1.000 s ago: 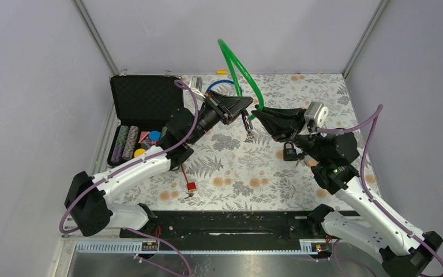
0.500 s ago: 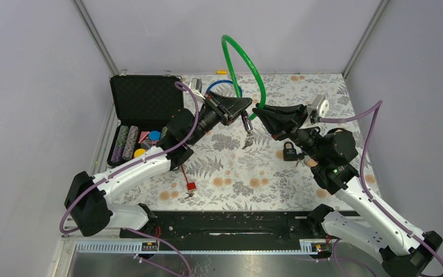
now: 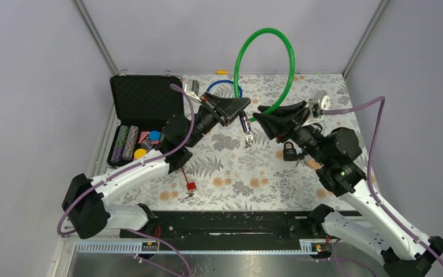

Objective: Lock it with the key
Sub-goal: Lock the lock.

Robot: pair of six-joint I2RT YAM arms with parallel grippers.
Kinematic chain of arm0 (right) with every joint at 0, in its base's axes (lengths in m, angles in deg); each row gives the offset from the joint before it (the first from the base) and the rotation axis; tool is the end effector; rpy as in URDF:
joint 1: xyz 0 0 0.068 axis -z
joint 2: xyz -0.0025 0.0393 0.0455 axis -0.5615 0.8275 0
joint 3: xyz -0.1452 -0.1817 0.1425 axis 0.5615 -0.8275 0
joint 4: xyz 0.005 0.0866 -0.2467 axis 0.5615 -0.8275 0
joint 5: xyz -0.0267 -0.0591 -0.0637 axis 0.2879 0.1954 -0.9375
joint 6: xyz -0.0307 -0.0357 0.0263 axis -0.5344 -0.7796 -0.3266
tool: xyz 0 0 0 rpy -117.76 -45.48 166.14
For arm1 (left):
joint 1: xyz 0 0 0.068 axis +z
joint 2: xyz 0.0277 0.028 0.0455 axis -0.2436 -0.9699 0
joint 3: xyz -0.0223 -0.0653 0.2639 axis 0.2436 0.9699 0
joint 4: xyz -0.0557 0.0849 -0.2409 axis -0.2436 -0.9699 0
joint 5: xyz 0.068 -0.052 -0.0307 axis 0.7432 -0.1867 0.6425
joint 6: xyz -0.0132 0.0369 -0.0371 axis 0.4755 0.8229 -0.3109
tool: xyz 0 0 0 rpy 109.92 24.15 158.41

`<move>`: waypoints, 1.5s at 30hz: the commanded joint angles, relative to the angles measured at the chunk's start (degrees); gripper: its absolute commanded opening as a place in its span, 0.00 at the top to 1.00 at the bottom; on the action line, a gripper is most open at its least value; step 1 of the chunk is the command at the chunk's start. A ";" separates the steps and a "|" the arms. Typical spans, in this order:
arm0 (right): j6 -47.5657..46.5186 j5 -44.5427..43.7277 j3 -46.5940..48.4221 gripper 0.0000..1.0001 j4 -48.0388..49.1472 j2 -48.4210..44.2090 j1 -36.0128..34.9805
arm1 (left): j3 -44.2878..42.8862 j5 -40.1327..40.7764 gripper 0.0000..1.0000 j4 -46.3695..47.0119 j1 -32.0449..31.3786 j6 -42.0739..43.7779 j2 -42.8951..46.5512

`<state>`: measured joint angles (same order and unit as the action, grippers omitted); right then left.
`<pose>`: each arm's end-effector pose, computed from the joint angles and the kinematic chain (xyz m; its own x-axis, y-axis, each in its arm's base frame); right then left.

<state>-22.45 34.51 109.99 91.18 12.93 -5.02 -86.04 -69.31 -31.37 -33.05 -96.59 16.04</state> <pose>0.1254 0.1136 0.4368 0.2112 0.4167 -0.8842 -0.8380 0.5428 0.0556 0.1995 -0.2179 0.3816 -0.7117 -0.6765 -0.1893 0.3756 -0.1386 -0.9164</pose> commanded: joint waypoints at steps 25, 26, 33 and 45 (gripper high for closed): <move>5.48 10.14 1.55 0.46 -9.58 -0.43 -0.33 | -1.98 1.47 1.00 18.88 0.06 2.56 -2.06; 5.47 10.23 1.90 0.48 -9.83 0.05 -0.36 | -1.99 1.53 1.00 18.88 0.05 2.74 -2.02; 5.83 9.87 3.74 0.72 -13.69 2.21 -0.37 | -2.06 3.02 1.00 17.40 0.05 5.98 -0.83; -2.08 4.62 5.08 1.00 -17.49 3.45 -0.40 | -1.78 7.03 1.00 9.09 0.00 9.54 2.36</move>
<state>-17.09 42.14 112.53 73.49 16.65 -5.17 -86.08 -65.46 -21.63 -32.77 -86.86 14.34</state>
